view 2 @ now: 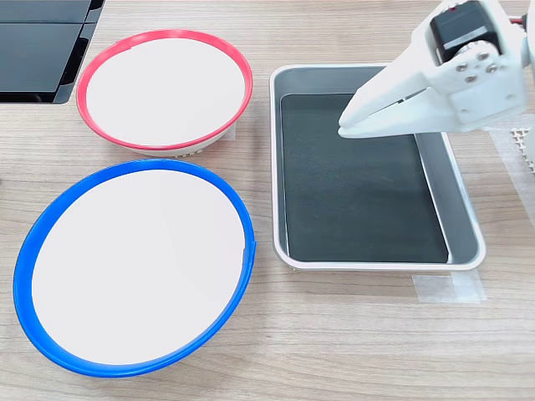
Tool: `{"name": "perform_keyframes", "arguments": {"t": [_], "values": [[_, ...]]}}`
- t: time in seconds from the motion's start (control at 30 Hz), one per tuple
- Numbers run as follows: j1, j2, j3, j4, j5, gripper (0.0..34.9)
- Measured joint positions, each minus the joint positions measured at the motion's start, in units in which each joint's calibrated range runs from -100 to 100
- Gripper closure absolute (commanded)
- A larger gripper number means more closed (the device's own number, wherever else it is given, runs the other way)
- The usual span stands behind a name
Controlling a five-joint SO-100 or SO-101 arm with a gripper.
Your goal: Lift the stacked dish and set it down on the table.
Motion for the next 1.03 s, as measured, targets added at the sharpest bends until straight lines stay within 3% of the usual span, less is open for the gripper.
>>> {"name": "perform_keyframes", "arguments": {"t": [0.1,0.2,1.03], "values": [[0.44,-1.62,0.00,5.95,0.00,34.9],[1.50,-2.39,0.00,7.50,-0.20,34.7],[0.97,-2.73,0.00,7.75,-0.20,34.6]]}}
